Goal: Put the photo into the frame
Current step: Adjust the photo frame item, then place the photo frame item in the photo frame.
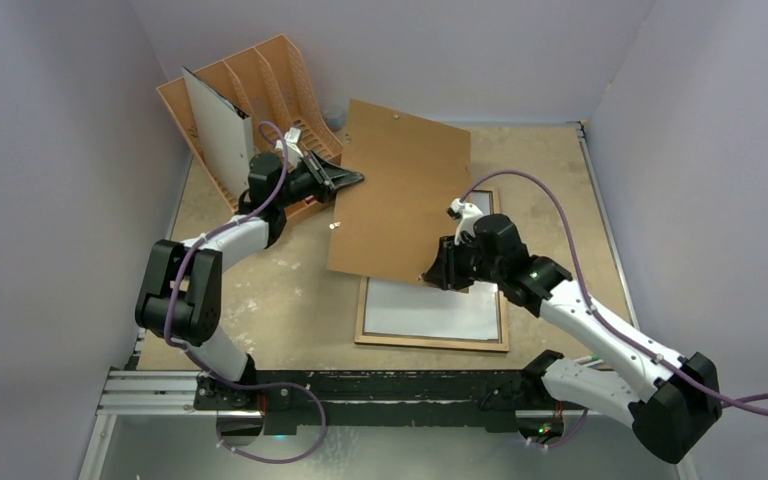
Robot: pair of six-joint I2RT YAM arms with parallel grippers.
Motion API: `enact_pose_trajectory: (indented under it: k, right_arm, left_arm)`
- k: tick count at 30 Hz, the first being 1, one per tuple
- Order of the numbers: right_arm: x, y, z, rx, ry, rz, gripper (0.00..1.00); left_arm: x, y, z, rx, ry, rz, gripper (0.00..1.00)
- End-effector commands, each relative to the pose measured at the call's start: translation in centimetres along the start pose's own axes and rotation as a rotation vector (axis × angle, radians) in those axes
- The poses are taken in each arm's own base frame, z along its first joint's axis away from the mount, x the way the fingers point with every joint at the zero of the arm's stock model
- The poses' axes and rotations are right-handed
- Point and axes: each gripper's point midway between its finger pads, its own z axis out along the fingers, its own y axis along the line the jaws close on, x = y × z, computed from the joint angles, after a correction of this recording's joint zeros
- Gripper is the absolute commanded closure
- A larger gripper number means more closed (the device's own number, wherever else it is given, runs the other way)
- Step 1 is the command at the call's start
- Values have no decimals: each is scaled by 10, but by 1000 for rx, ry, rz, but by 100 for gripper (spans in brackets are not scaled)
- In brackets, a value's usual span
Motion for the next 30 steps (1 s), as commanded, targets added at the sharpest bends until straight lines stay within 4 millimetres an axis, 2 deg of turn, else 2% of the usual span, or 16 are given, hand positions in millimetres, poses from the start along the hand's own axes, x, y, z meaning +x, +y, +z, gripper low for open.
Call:
enact_pose_trajectory:
  k: [1,2,9,15,17,19,23,27,30]
  right_arm:
    - [-50,7,-28,56,-197,41,64]
    - [-55,6,-31,74,-221,63,61]
    - [-99,-36,-47,315,-415,312,39]
    - [-130,-88,-54,409,-510,484,32]
    - [-136,-98,-56,442,-545,503,24]
    - [-135,-110,-57,487,-565,522,19]
    - [-119,-135,-56,549,-563,564,18]
    - [-91,-163,-55,589,-547,617,17]
    - [-77,-174,-52,590,-530,641,17]
  left_arm:
    - [-4,-35,-3,98,12,74,100]
    - [-3,-32,-4,94,12,74,100]
    - [7,-14,-9,66,15,57,100]
    - [34,1,-8,51,38,47,100]
    - [45,10,-5,31,36,43,100]
    - [62,17,1,10,42,43,100]
    - [82,27,6,2,32,42,100]
    - [87,30,7,22,23,35,100]
    - [89,35,9,27,25,16,100]
